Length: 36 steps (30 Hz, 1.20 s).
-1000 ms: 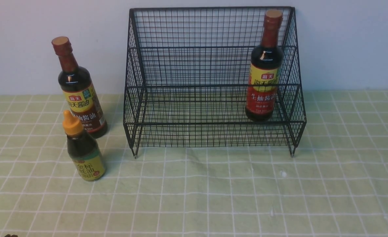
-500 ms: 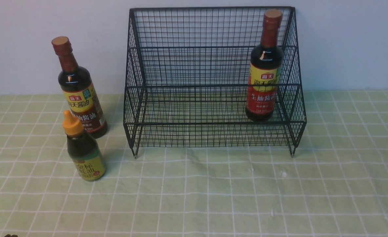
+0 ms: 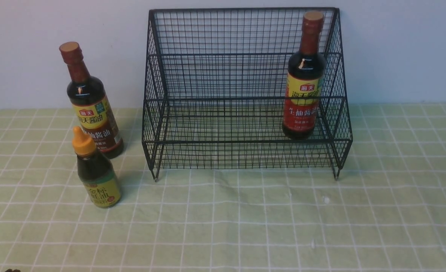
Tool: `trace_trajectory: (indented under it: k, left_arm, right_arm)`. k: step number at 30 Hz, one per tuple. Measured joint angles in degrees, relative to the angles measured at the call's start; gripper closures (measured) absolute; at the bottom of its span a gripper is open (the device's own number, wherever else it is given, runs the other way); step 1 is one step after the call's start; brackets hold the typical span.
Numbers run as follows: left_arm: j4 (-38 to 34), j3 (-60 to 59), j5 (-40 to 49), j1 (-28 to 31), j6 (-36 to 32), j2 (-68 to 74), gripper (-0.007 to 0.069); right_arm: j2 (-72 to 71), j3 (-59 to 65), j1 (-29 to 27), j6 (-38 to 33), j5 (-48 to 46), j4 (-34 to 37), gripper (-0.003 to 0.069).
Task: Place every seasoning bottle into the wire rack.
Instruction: Use the left arm to grab the condiment bottle closest to it
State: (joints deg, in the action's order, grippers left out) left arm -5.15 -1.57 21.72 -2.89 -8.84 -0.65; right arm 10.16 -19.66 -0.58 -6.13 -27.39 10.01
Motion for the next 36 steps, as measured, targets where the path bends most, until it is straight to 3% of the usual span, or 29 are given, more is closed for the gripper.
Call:
trace_trajectory:
  k: [3,8,21,36]
  left_arm:
    - [0.0,0.0,0.0,0.0,0.0,0.0,0.0631]
    - [0.0,0.0,0.0,0.0,0.0,0.0,0.0631]
    - [0.0,0.0,0.0,0.0,0.0,0.0,0.0631]
    - [0.0,0.0,0.0,0.0,0.0,0.0,0.0631]
  right_arm:
    - [-2.1,7.9,-4.9,-0.2,1.2,0.1,0.0672]
    - [-8.1,19.3,-7.3,-0.3,1.4,-0.3,0.0672]
    - [-10.8,20.6,-1.7,-0.5,4.7,-1.0,0.0672]
    - [-10.8,20.6,-1.7,-0.5,4.7,-1.1,0.0673]
